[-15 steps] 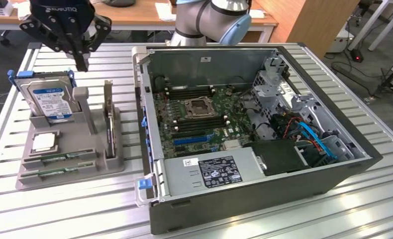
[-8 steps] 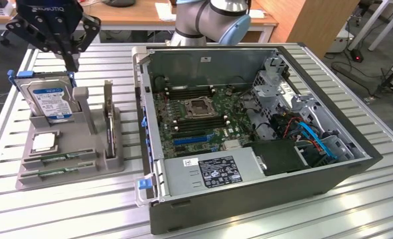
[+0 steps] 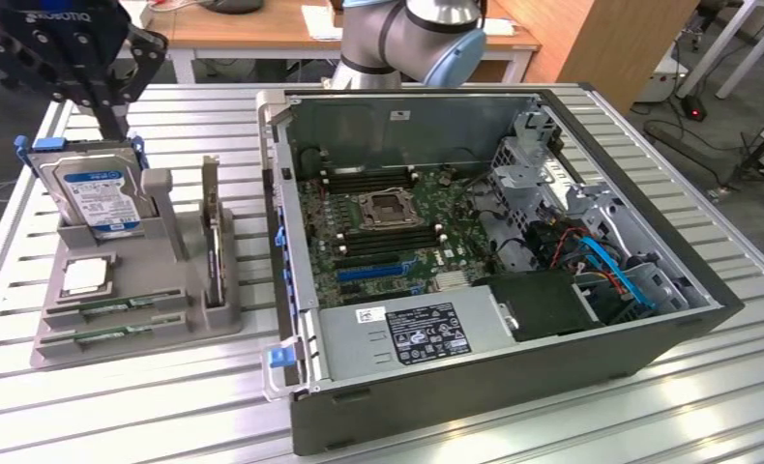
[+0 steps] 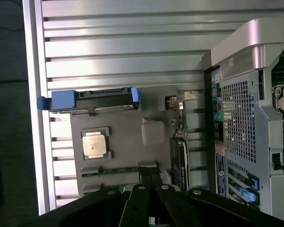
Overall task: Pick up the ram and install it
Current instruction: 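Reach for the ram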
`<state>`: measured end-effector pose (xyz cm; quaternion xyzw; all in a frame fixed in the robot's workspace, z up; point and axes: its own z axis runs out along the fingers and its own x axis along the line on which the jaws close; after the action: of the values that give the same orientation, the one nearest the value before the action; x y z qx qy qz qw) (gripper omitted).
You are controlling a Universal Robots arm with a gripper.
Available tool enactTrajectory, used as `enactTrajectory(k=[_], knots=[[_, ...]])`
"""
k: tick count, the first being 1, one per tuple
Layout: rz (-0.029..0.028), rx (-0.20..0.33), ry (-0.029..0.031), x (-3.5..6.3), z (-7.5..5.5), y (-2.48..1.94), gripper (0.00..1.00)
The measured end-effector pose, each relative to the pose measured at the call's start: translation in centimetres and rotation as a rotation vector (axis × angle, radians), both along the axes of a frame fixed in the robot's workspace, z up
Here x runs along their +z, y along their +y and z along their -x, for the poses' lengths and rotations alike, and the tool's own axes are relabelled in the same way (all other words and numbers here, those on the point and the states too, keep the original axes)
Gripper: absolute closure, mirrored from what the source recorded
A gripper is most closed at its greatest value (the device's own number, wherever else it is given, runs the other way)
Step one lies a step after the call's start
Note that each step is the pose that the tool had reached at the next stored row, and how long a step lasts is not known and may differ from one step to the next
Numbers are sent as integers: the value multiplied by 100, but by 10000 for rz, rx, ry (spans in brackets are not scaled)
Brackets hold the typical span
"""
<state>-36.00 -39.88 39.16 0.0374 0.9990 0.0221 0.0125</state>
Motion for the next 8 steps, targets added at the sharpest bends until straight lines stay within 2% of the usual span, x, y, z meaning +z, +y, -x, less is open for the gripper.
enactTrajectory(k=[8], knots=[[0,1,0,-2,171,0,91]])
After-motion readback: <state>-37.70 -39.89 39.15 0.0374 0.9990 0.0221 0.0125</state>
